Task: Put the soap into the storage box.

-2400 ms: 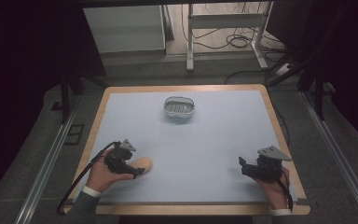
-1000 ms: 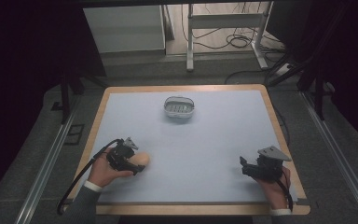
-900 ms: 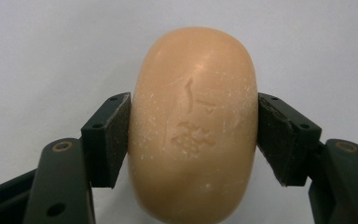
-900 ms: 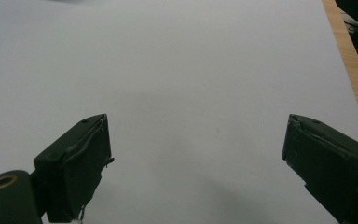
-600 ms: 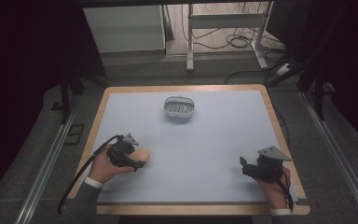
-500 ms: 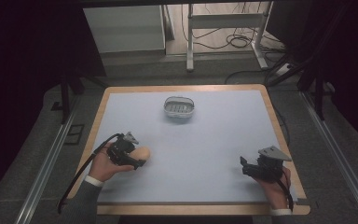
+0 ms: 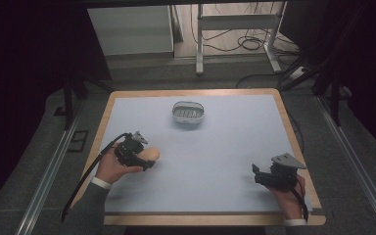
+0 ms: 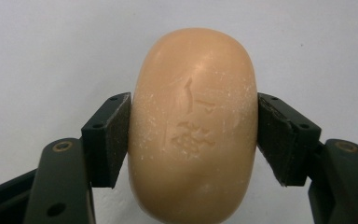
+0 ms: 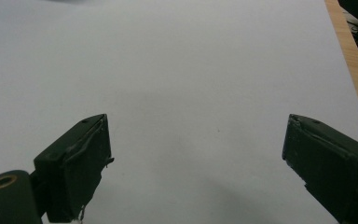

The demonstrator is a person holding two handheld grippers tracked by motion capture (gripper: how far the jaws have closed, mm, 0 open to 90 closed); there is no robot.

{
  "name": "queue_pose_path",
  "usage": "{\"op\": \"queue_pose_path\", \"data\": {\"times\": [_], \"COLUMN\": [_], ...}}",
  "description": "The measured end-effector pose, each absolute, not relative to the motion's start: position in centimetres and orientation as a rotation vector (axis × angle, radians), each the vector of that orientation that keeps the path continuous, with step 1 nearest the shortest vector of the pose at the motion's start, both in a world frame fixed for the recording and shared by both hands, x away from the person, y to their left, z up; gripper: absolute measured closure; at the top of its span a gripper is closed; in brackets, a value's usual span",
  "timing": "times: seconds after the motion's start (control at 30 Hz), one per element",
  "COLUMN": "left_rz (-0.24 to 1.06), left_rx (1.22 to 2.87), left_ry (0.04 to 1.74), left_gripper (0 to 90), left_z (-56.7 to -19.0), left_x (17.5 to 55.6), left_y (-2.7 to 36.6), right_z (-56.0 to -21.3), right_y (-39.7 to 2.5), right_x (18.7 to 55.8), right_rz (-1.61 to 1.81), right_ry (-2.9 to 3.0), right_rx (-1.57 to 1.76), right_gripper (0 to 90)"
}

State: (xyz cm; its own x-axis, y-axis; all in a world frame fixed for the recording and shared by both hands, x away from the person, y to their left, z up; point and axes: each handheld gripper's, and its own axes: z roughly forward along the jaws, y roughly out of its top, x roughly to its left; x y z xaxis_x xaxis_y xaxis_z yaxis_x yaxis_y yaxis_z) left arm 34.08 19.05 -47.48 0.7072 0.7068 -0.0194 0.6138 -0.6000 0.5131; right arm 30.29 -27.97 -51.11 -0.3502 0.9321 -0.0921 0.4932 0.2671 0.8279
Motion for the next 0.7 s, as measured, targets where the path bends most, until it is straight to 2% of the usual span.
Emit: {"op": "queue_pose_path", "data": {"times": [0.7], "left_rz": [0.296], "left_rx": [2.403], "left_ry": [0.997], "left_gripper": [31.7], "left_z": [-45.7], "left_x": [35.7], "left_y": [18.1], "right_z": [-51.2], "right_y": [-28.0], "right_x": [30.3], "right_rz": [0.958], "right_ry": [1.967], "right_rx": [1.280], "right_gripper": [7.6]}}
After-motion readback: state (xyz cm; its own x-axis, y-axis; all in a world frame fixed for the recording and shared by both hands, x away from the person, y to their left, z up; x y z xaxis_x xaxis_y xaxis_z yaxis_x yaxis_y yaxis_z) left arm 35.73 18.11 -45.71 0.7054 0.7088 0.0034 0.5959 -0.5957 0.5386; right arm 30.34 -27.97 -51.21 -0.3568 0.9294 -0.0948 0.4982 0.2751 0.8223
